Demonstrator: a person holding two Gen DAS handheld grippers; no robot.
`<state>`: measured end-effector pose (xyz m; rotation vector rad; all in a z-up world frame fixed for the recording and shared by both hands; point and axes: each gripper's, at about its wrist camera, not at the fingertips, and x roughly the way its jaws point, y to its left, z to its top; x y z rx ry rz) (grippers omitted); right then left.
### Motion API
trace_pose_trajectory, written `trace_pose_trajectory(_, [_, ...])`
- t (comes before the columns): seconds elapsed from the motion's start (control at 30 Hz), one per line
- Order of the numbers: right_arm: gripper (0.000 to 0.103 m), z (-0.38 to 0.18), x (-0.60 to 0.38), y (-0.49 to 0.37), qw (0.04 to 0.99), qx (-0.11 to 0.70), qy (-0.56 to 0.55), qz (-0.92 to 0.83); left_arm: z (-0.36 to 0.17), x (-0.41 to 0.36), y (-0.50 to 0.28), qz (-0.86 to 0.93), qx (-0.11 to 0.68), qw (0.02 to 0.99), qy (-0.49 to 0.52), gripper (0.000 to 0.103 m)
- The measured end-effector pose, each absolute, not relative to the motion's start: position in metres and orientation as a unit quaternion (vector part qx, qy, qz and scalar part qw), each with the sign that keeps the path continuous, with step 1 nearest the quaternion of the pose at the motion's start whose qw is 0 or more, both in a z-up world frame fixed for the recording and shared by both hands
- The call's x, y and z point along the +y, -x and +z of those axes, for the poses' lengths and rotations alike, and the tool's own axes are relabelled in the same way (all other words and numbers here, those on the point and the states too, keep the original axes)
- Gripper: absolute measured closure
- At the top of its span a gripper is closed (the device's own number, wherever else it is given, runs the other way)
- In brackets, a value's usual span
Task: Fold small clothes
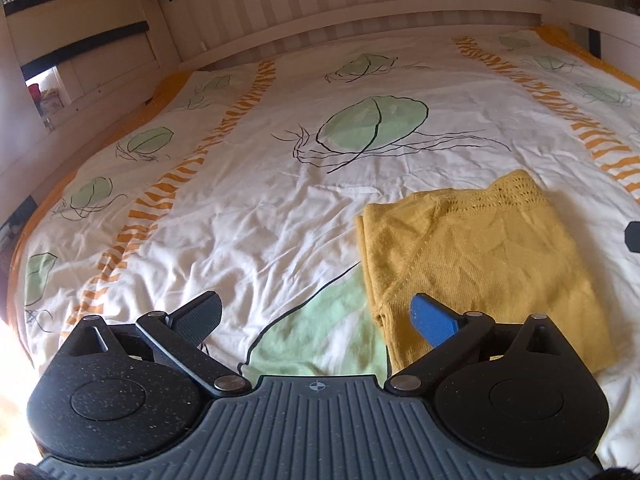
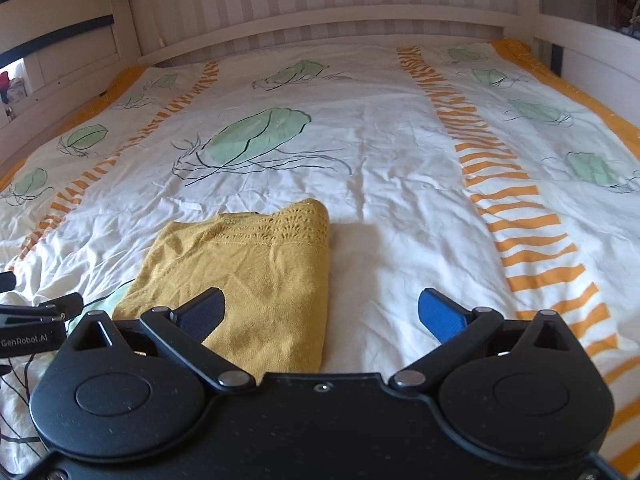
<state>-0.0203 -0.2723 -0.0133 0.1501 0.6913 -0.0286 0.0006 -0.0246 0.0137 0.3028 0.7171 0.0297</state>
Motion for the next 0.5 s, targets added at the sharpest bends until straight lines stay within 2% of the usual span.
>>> trace_pose_trajectory(0.23, [0.001,-0.004,-0.265,0.044,0.944,0.327,-0.025,-0.045,0.011,-0.016,0.007,-0.049,0.419,0.904,-0.067,0.001])
trace_pose_trajectory(0.5, [0.001,-0.02,-0.262,0.056,0.927,0.37,-0.064,-0.012,0.001,-0.009,0.017,-0.059,0.444,0.893,-0.041,0.001])
